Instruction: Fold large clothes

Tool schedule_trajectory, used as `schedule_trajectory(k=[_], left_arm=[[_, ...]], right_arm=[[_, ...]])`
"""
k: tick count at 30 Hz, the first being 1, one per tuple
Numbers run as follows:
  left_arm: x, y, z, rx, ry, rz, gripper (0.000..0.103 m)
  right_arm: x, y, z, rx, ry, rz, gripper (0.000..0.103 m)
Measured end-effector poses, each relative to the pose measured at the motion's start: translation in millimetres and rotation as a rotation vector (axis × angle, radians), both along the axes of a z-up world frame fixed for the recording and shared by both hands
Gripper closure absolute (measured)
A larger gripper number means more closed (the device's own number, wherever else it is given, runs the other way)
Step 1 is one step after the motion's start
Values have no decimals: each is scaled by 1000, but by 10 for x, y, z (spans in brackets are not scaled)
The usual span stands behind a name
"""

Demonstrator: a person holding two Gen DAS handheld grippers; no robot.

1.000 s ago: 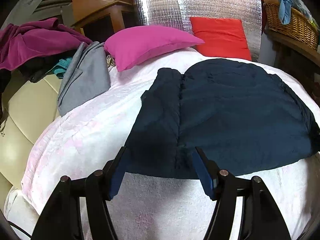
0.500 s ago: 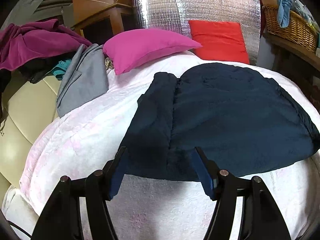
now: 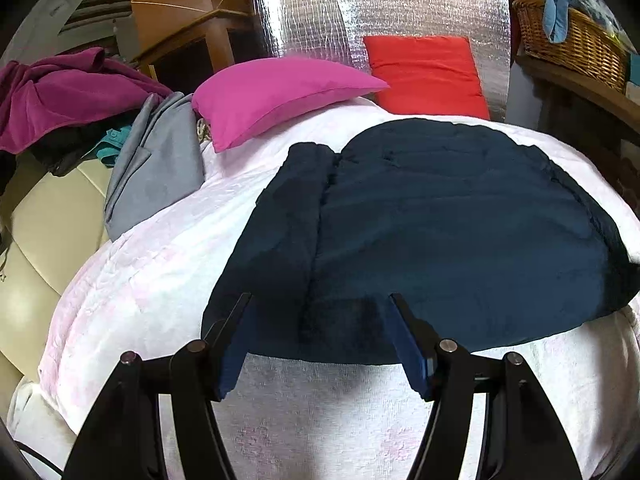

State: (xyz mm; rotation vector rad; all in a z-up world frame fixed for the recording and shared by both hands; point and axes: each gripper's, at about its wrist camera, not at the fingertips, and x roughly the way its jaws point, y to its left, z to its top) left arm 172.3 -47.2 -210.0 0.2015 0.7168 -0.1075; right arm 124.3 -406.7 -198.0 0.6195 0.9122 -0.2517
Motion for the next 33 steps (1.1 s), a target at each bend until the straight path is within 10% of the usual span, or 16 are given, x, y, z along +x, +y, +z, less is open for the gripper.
schedule_trajectory(k=[7, 10, 19, 27, 31, 33], left_arm=[[152, 285, 86, -46, -12, 34, 34], [393, 718, 148, -200, 6, 109, 20], [1007, 1494, -426, -723, 345, 236, 17], [1177, 1206, -575, -706, 404, 185, 16], [1186, 1210, -603, -737, 391, 191, 21], [1184, 1205, -568, -726, 364, 196, 40]], right_arm=[[-85, -143, 79, 94, -67, -17, 53], [-282, -423, 219, 107, -167, -120, 18], [-37, -1011, -356, 375, -98, -182, 17], [513, -761, -518, 335, -66, -76, 17], [609, -604, -456, 245, -80, -28, 47], [558, -525, -352, 205, -108, -24, 56]])
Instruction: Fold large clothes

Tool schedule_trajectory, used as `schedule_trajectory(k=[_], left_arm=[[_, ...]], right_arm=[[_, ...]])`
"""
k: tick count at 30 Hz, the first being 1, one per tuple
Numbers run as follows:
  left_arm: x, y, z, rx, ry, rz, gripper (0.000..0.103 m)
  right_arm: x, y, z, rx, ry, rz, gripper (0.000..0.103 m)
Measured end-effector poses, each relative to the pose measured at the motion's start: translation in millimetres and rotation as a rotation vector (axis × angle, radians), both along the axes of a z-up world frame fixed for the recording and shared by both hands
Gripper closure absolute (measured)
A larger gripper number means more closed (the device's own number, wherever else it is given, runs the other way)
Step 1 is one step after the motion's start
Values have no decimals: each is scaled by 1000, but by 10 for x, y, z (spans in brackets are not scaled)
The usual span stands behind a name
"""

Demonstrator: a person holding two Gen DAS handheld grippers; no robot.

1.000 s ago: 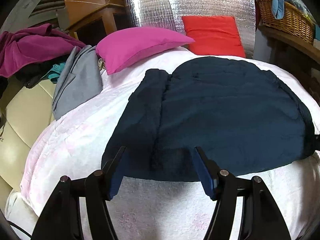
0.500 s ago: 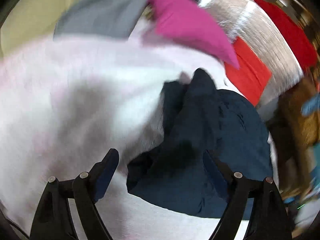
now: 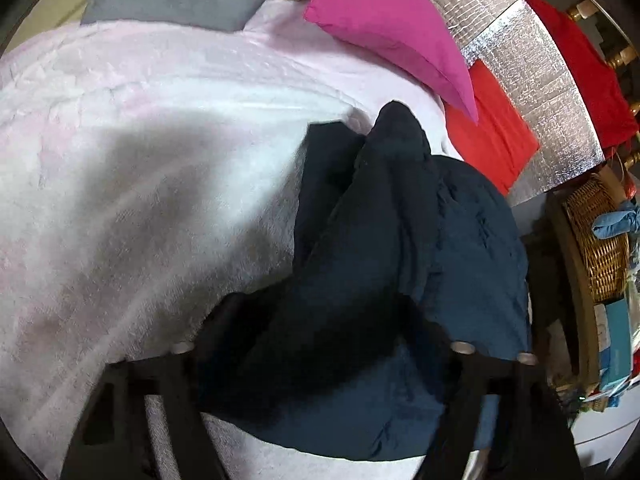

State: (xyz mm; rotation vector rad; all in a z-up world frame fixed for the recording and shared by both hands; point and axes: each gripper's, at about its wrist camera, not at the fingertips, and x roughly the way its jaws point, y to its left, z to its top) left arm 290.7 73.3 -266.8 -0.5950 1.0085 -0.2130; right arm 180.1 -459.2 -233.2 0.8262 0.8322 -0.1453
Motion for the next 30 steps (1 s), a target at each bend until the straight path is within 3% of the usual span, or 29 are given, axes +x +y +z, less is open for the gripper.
schedule_trajectory(k=[2, 5, 8, 11, 13, 17, 20, 22, 25, 30], left_arm=[[0, 15, 53, -4, -26, 10, 48], [9, -21, 82, 17, -48, 14, 49], [52, -101, 20, 75, -6, 8, 38], [49, -160, 95, 135, 4, 5, 36], [2, -196, 195, 206, -6, 16, 34], [-252, -326, 564, 429, -158, 59, 33], [-487, -443, 749, 556, -292, 89, 23], [-605, -570, 806, 606, -355, 81, 22], [-786, -719, 862, 647, -406, 32, 22], [-929, -962, 950, 677, -489, -30, 22]], right_arm=[[-30, 59, 123, -52, -29, 7, 58], [-20, 148, 236, -121, -55, 23, 58], [26, 91, 30, -114, 39, 11, 54], [-2, 59, 53, -82, 37, -7, 49], [-74, 63, 102, -89, 57, -39, 40], [-332, 38, 306, -118, 68, -124, 39], [-630, 57, 601, -212, -29, -191, 39], [-750, 142, 755, -257, -96, -172, 40], [-788, 356, 854, -266, -151, -90, 52], [-553, 651, 712, -310, -67, 11, 52]])
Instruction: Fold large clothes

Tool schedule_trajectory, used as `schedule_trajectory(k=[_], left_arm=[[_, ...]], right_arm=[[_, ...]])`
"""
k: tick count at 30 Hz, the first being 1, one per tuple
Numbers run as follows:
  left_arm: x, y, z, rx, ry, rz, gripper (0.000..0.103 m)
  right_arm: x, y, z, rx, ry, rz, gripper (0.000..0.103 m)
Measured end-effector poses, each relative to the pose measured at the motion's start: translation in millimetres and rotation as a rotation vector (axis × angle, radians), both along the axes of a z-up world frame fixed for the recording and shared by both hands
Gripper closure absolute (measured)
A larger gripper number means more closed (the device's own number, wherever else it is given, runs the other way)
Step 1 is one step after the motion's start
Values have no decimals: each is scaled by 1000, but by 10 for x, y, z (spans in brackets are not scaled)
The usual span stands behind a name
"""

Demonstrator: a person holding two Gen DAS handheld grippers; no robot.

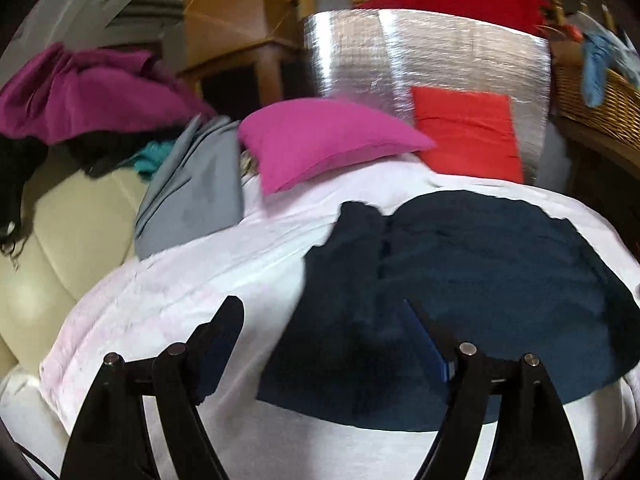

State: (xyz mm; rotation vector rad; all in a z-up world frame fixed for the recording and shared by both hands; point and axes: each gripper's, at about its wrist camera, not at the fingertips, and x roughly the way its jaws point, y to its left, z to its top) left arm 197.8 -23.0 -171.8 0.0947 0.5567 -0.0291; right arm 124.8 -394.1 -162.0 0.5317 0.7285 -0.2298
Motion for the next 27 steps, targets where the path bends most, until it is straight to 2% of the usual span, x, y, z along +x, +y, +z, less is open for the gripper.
schedule_trajectory(k=[3, 5, 8, 20, 22, 27], left_arm=[[-54, -87, 30, 8, -11, -28, 22], [-49, -122, 36, 1, -10, -40, 22], [-41, -137, 41, -16, -10, -49, 22], [-92, -233, 74, -17, -13, -57, 22], [-103, -234, 78, -12, -10, -56, 22], [-131, -217, 67, 0, -1, -59, 22]], right_arm=[[262, -4, -339, 19, 176, -6, 52], [381, 1, -463, 23, 227, -6, 51], [403, 29, -435, 4, 233, -2, 51], [341, -21, -392, 42, 229, 6, 49], [314, -18, -365, 58, 221, 3, 45], [156, 32, -177, 69, 153, -21, 44]])
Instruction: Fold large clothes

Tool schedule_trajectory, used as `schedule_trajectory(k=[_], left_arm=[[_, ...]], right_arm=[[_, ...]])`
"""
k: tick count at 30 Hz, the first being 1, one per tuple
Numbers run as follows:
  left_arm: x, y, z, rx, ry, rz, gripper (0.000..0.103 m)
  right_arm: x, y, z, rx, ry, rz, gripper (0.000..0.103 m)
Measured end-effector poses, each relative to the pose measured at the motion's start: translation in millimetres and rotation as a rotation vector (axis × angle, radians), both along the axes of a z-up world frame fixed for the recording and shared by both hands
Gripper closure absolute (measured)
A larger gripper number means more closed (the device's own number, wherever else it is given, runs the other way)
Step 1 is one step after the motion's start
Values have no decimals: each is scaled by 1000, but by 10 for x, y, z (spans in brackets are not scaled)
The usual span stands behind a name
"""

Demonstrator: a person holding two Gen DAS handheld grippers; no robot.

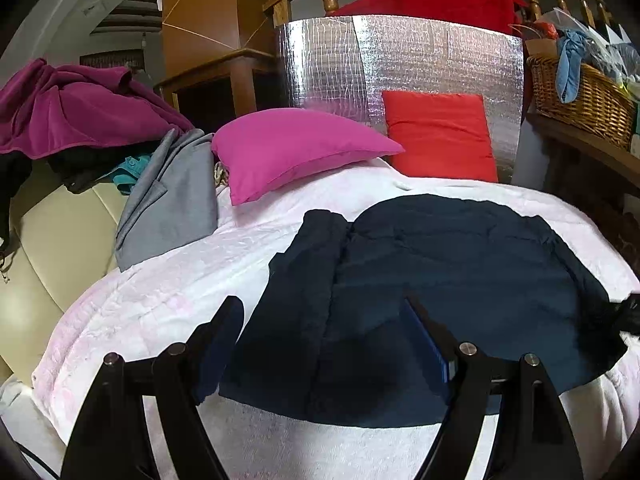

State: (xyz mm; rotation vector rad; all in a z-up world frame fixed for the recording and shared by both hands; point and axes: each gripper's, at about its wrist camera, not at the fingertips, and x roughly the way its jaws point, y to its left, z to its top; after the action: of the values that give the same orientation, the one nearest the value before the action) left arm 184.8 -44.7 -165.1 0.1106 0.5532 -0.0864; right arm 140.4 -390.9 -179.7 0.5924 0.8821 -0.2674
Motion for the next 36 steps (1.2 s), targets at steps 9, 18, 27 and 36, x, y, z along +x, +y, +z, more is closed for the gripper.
schedule_trajectory(k=[9, 18, 27, 36], left_arm=[[518, 210, -471, -23, 292, 65, 21], [591, 40, -576, 82, 307, 58, 20], [786, 8, -639, 126, 275, 112, 20], [749, -6, -581, 172, 225, 90, 20]], right_arm=[[-58, 97, 222, -2, -165, 69, 44], [128, -32, 79, 42, -72, 47, 46], [577, -158, -44, 23, 26, -24, 49], [486, 14, 229, -23, -44, -15, 48]])
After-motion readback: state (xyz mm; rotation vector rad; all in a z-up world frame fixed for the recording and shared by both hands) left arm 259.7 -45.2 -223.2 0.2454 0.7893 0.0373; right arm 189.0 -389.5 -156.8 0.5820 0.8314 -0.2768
